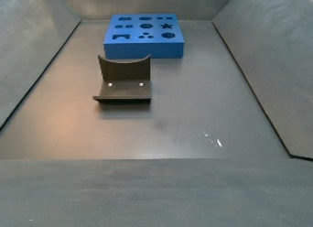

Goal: Insert the round object.

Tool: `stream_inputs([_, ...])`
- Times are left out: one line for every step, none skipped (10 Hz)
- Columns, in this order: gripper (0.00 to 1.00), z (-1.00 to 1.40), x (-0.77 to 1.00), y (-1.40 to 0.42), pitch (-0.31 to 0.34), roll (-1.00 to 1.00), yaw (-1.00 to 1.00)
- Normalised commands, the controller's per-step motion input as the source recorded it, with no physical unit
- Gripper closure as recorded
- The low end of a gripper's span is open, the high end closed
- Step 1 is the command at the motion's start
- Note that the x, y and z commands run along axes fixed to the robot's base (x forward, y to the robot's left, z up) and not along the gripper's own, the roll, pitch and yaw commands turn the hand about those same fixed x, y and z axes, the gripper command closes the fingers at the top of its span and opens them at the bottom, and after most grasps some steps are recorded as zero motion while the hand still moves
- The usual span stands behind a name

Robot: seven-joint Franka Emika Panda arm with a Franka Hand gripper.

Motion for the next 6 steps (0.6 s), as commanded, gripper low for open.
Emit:
stream_inputs([1.0, -1.0, 0.55, -0.63, -0.029, 0.0, -0.07])
stream_inputs([1.0, -1.0, 0.64, -0.57, -0.026, 0.0, -0.07])
stream_inputs([1.0, -1.0, 0.89, -0.4, 0.003, 0.0, -0.04])
stream_inputs([1.0, -0.59, 0.96, -0.13, 0.166, 0.1, 0.0])
stream_inputs([1.0, -0.33, 0.97, 0.0, 0.177, 0.04, 0.0])
stream_inputs([1.0, -0.24, 0.93, 0.07, 0.186, 0.0, 0.0])
